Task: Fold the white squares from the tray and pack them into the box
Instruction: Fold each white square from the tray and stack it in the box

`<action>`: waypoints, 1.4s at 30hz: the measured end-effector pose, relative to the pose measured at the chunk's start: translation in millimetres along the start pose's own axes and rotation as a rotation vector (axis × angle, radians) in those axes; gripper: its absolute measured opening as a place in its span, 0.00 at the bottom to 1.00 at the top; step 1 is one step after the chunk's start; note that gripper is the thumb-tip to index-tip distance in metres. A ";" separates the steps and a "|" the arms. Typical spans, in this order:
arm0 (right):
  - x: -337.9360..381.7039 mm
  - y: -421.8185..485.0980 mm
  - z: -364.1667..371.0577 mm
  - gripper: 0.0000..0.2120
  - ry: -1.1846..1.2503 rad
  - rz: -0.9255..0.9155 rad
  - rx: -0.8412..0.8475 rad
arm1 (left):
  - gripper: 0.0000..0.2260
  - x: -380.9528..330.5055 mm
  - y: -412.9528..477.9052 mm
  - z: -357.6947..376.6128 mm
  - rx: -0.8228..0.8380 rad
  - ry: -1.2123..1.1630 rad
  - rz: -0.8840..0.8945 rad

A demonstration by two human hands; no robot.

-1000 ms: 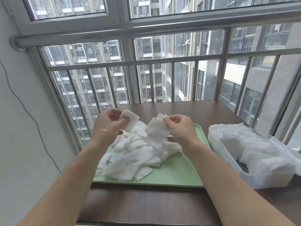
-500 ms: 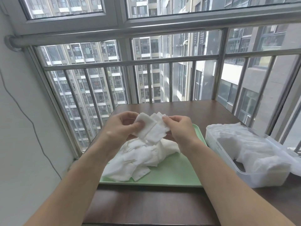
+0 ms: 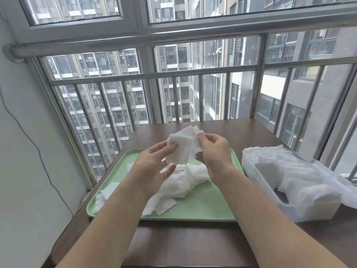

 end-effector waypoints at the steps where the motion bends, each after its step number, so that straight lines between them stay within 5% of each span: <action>1: 0.1 -0.4 -0.3 0.09 -0.003 -0.015 -0.016 | 0.16 2.3 -0.7 3.2 0.003 -0.061 -0.030; 8: 0.9 -1.2 0.0 0.10 0.047 -0.042 -0.062 | 0.16 8.9 0.6 28.7 -0.046 -0.339 -0.057; 15: 7.9 -3.6 -4.2 0.08 0.103 -0.050 -0.106 | 0.09 5.9 1.6 16.7 -0.108 -0.312 0.039; 21: 13.9 -9.9 0.1 0.07 -0.120 -0.203 -0.049 | 0.15 -23.8 -5.4 -1.4 0.003 -0.020 0.291; 27: 12.4 -15.8 9.2 0.07 -0.162 -0.166 0.101 | 0.24 -29.8 0.2 -8.9 -0.074 0.366 0.440; 42: 7.0 -15.9 11.0 0.12 -0.051 0.008 0.207 | 0.08 -29.6 6.7 -17.4 -0.181 0.732 0.665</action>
Point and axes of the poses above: each hand's wrist, its own y-axis towards the middle knuckle, its own z-axis out of the palm, x = y × z, the point moved 4 cm from there along y, towards the middle knuckle, and after that the axes turned 10 degrees about y, right-handed, at the moved point
